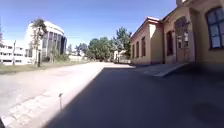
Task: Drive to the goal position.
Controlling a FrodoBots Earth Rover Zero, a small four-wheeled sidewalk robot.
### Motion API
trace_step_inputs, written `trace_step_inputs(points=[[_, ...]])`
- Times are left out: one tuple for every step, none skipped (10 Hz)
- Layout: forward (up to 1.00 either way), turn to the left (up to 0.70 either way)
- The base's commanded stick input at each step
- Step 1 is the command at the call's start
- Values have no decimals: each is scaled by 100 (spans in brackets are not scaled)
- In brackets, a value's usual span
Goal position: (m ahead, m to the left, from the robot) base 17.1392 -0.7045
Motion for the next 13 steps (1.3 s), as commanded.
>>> trace_step_inputs(points=[[21, 0], [21, 0], [21, 0], [21, 0], [21, 0], [21, 0], [21, 0], [21, 0], [20, 0], [21, 0], [21, 0], [21, 0], [20, 0]])
